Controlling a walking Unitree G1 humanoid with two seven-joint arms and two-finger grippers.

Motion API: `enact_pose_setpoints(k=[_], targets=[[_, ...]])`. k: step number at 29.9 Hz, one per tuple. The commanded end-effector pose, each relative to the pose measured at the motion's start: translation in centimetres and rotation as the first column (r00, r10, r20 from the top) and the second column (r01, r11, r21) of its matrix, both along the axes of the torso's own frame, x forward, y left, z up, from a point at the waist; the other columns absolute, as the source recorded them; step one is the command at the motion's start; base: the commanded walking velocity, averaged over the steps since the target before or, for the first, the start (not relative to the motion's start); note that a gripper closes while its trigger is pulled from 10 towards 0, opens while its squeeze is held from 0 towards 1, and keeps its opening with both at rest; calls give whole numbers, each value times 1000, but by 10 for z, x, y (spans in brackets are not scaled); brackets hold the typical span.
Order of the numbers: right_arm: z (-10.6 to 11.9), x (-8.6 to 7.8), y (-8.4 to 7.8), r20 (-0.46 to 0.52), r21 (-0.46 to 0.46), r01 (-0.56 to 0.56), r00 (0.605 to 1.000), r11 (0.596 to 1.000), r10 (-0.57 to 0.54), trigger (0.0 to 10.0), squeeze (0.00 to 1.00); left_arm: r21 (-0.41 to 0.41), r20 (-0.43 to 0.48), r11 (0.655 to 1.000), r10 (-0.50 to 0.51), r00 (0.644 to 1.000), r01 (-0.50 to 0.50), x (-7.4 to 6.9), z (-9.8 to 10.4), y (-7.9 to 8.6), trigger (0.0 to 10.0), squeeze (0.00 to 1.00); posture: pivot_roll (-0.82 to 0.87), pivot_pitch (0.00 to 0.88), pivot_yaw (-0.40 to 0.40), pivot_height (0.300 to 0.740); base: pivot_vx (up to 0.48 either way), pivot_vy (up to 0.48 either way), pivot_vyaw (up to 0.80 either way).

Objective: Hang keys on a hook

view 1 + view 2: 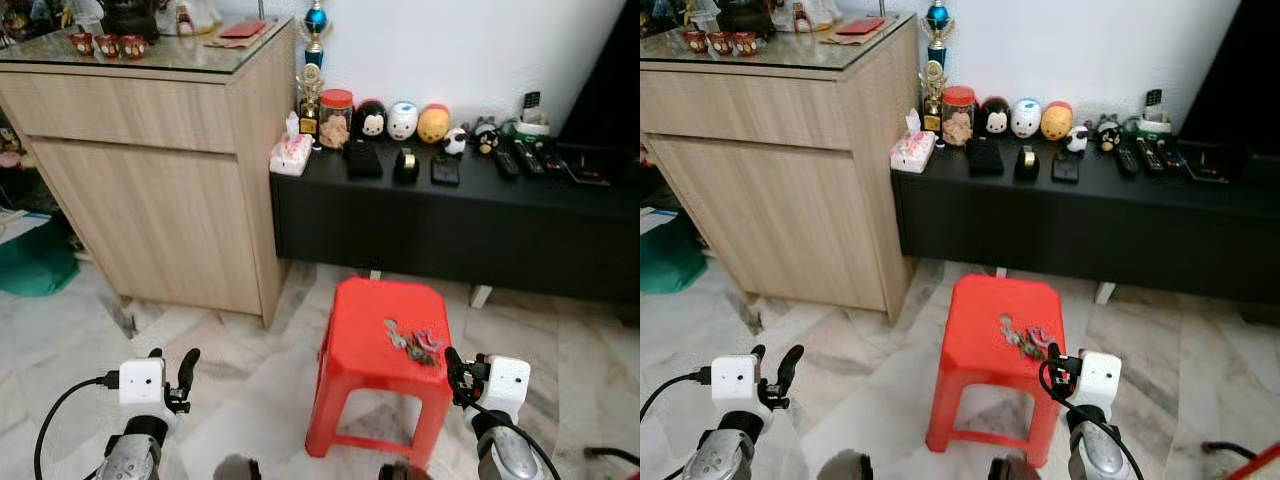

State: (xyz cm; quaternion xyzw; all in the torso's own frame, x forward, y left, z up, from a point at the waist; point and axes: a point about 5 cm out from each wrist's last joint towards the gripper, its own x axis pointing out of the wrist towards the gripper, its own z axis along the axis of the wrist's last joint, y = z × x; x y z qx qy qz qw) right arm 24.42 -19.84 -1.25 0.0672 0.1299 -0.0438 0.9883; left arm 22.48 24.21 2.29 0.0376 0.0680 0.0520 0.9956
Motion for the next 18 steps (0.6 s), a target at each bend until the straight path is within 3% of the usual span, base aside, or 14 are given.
enact_pose_setpoints(k=[1,6,18], targets=[[-1,-1,-2,-6,1,11,1000,1000,-11,10000,0,-13,-16,1000,20,1000,-21,2,-1,4,10000,0,41,0,-29,611,0,0,0],[-1,0,-1,-11,6,7,1000,1000,-7,10000,0,-3,-32,999,36,999,-36,5,-1,9,10000,0,41,0,-31,611,0,0,0],[-2,0,-1,-20,7,9,1000,1000,-9,10000,0,-6,-29,998,67,997,-67,12,2,14,10000,0,41,0,-36,611,287,0,0]])
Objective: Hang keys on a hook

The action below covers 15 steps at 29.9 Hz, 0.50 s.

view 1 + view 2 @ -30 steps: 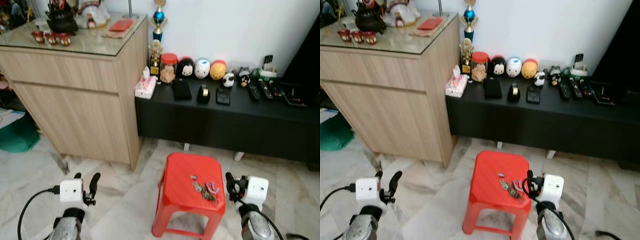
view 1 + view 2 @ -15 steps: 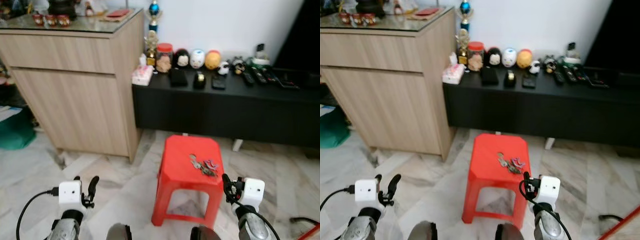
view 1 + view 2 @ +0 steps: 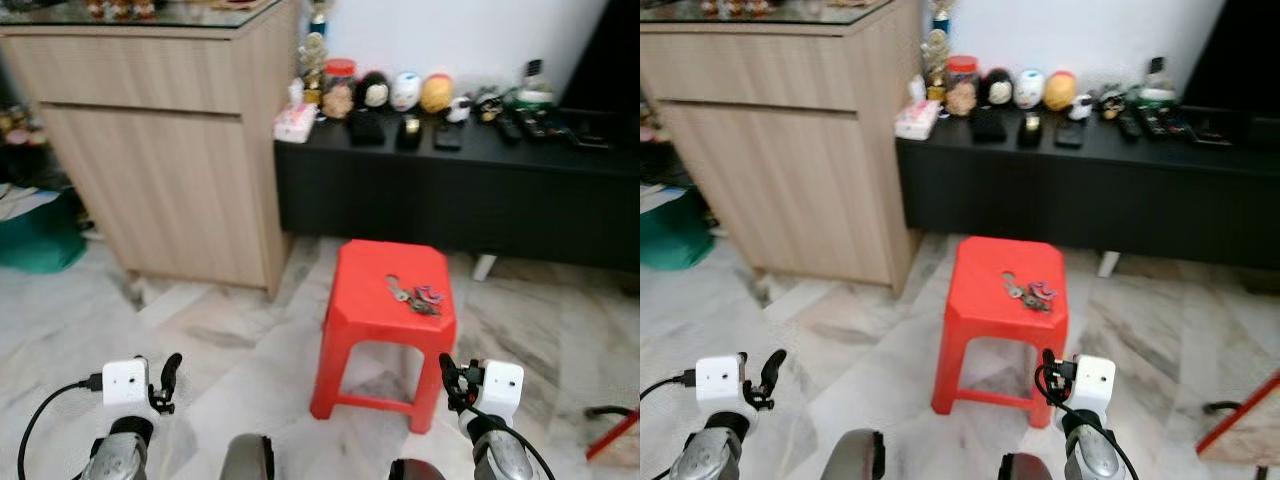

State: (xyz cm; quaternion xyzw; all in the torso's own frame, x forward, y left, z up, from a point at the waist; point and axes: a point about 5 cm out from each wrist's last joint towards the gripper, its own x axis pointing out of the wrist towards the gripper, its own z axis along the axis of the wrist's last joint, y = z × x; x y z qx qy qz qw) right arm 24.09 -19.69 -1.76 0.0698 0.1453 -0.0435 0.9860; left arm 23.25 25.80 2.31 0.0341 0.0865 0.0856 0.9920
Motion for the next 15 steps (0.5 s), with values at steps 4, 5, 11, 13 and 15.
enact_pose_setpoints(k=[4,5,11,13,15], targets=[[4,5,-4,13,-8,11,1000,1000,-11,10000,0,-4,7,1000,-5,1000,5,7,2,-3,10000,0,40,0,-38,611,334,0,0],[5,5,-4,13,-9,11,1000,1000,-11,10000,0,-4,8,1000,-6,1000,6,8,2,-3,10000,0,40,0,-38,611,341,0,0],[5,6,-5,13,-11,10,1000,1000,-10,10000,0,-5,10,1000,-8,1000,8,9,2,-4,10000,0,42,0,-43,611,350,0,0],[6,7,-4,11,-24,-8,1000,1000,8,10000,0,-6,8,1000,-7,1000,7,9,2,-4,10000,0,41,0,-44,611,352,0,0],[6,7,-3,13,-34,-25,1000,999,25,10000,0,-8,7,1000,-6,1000,6,9,1,-5,10000,0,42,0,-45,611,352,0,0]])
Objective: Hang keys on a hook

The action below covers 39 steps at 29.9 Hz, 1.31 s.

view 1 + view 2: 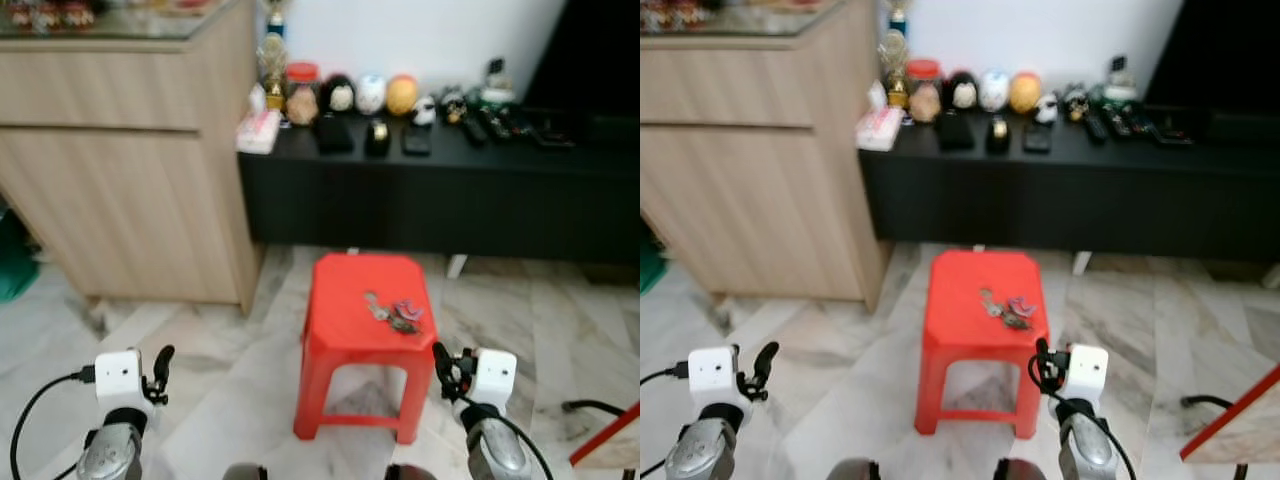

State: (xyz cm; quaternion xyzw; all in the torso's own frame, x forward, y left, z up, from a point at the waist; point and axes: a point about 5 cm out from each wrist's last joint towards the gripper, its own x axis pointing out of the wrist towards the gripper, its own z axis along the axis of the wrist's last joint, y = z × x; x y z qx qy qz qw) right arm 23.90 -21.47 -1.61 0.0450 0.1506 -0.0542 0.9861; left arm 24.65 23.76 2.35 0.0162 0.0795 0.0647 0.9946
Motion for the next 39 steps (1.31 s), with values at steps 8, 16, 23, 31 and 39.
enact_pose_setpoints(k=[8,16,23,31,39], targets=[[5,10,15,27,21,-49,998,999,49,10000,0,29,-9,999,31,999,-31,-4,-1,13,10000,0,41,0,-48,611,355,0,363],[5,12,17,15,6,-88,996,996,88,10000,0,30,-37,999,40,999,-39,-6,-6,12,10000,0,43,0,-51,611,251,0,0],[5,16,17,-10,0,-107,994,994,107,10000,0,30,-33,999,42,999,-41,-7,-6,12,10000,0,47,0,-51,611,0,0,0],[-5,23,13,-226,-135,-200,960,971,166,10000,0,32,-48,999,11,999,-9,-5,-7,9,10000,0,43,0,-40,611,0,0,0],[-1,35,20,-352,-281,-425,880,860,319,10000,0,40,-44,999,-29,999,30,-7,-5,3,10000,0,73,0,-47,611,0,0,0]])
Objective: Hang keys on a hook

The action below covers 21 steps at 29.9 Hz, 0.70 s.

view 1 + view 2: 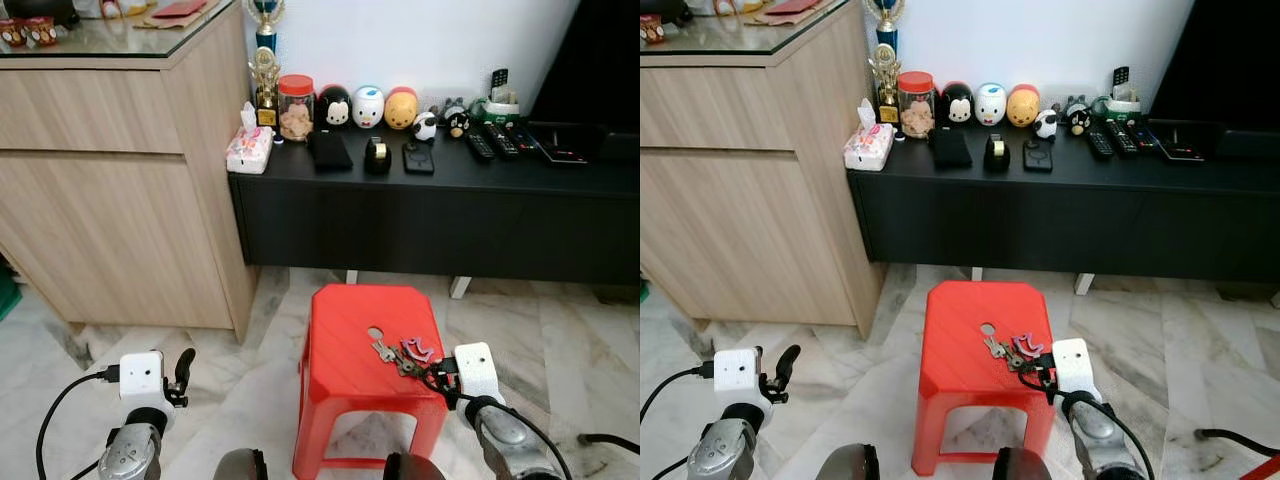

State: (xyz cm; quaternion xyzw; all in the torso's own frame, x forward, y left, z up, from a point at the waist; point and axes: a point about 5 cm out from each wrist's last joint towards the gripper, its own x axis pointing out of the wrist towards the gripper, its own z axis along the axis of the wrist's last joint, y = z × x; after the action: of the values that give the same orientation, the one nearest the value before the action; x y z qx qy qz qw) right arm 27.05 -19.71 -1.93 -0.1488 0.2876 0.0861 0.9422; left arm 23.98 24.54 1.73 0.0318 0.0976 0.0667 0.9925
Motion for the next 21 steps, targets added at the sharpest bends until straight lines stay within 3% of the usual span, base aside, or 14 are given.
enact_pose_setpoints(k=[1,4,5,6,8,10,11,12,21], targets=[[3,5,4,-11,-24,-64,998,998,64,10000,0,11,-2,999,-34,999,34,-3,2,-5,10000,0,76,0,-46,611,0,0,0],[4,8,7,-32,-59,-118,993,991,116,10000,0,14,-1,999,-34,999,34,-9,2,-4,10000,0,89,0,-53,611,0,0,0],[5,9,8,-29,-56,-120,992,991,119,10000,443,15,-2,999,-33,999,33,-11,1,-3,10000,0,91,0,-53,611,0,0,0],[6,11,9,-23,-31,-107,994,994,106,10000,1000,17,-5,999,-32,999,32,-14,1,-2,10000,0,94,0,-53,611,0,0,0],[7,11,9,-25,-31,-108,994,994,107,10000,1000,19,-8,999,-33,999,34,-15,1,-2,10000,0,95,0,-53,611,0,0,0],[6,11,9,-47,-96,-151,988,984,147,10000,1000,20,-9,999,-35,999,35,-18,1,-2,10000,0,95,0,-50,611,0,0,0],[5,11,8,-62,-136,-175,984,975,168,10000,380,20,-12,999,-39,999,39,-19,1,-3,10000,0,99,0,-48,611,0,0,0],[3,10,6,-85,-174,-186,981,967,173,10000,0,21,-15,999,-46,999,47,-20,1,-4,10000,0,101,0,-46,611,0,0,0],[6,14,4,-85,-186,-156,986,970,143,10000,0,29,-17,997,-65,998,65,-32,9,-5,10000,0,122,29,-39,611,0,0,0]])
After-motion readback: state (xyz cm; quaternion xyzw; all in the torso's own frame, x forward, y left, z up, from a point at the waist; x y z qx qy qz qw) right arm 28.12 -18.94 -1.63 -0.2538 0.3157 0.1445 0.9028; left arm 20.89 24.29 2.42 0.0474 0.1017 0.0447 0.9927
